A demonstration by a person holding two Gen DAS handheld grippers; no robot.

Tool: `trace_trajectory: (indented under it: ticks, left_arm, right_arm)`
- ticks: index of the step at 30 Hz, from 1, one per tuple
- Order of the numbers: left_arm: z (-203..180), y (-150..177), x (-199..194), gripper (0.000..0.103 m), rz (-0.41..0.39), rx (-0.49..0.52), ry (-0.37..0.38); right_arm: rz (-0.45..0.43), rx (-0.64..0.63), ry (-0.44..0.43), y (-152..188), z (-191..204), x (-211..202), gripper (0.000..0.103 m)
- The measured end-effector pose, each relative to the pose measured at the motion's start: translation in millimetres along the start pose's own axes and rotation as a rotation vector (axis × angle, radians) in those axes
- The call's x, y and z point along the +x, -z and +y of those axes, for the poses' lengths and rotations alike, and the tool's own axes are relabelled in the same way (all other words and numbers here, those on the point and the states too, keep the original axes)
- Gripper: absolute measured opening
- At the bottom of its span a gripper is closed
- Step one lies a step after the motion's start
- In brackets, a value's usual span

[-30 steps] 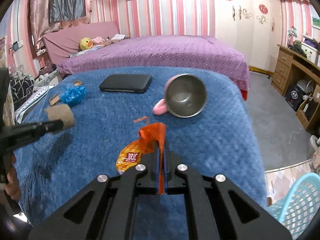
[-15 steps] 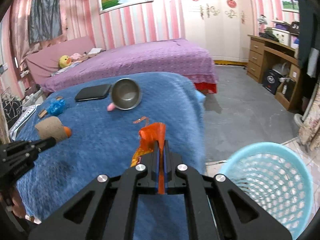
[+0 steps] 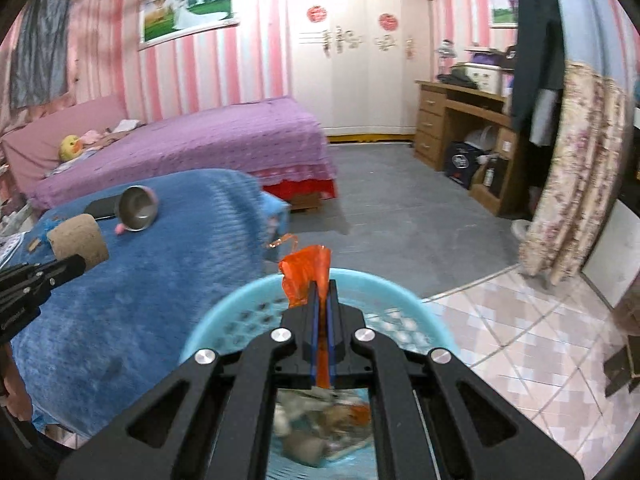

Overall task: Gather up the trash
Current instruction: 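Carry tube and wrapper over the blue basket and open both tools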

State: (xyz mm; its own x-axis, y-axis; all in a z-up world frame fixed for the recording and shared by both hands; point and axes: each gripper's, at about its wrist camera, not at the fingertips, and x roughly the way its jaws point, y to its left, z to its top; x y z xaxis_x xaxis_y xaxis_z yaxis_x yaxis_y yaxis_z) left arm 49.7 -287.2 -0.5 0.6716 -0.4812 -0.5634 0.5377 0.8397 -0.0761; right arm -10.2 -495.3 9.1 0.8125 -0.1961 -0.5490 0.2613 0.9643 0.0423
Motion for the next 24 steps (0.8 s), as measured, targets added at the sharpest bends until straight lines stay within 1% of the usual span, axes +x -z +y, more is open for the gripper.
trace_trajectory:
  ticks: [4, 6, 8, 10, 13, 15, 19, 22, 24]
  left_arm:
    - [-34.8, 3.5, 16.0, 0.001, 0.017, 0.039, 0.032]
    - [-47.5, 9.3, 21.9, 0.001, 0.027, 0.057, 0.04]
    - [-52.0, 17.5, 27.2, 0.001, 0.04, 0.069, 0.045]
    - [-43.7, 23.3, 28.6, 0.001, 0.051, 0.063, 0.06]
    - [-17.5, 24.5, 36.0, 0.001, 0.089, 0.0, 0.081]
    - [0.3, 25.3, 37.8, 0.001, 0.103, -0.033, 0.112]
    - [22.9, 27.3, 31.7, 0.001, 0.073, -0.048, 0.162]
    - [27.2, 26.7, 28.9, 0.001, 0.054, -0.041, 0.175]
    - [22.7, 24.8, 30.9, 0.001, 0.055, -0.043, 0.164]
  right_arm:
    - [0.001, 0.027, 0.036, 4.3, -30.0, -2.4, 0.003]
    - [0.003, 0.036, 0.043, 7.9, -39.2, -2.6, 0.003]
    - [0.007, 0.045, 0.045, 13.8, -46.0, -1.2, 0.003]
    - [0.015, 0.05, 0.044, 20.0, -48.5, 2.8, 0.003]
    - [0.029, 0.065, 0.034, 29.8, -52.1, 11.6, 0.003]
    - [0.033, 0.075, 0.024, 34.3, -51.8, 16.8, 0.003]
    - [0.031, 0.084, 0.013, 38.3, -50.3, 19.7, 0.003]
    - [0.029, 0.088, 0.01, 39.7, -51.6, 20.3, 0.003]
    - [0.03, 0.085, 0.013, 39.6, -51.4, 20.2, 0.003]
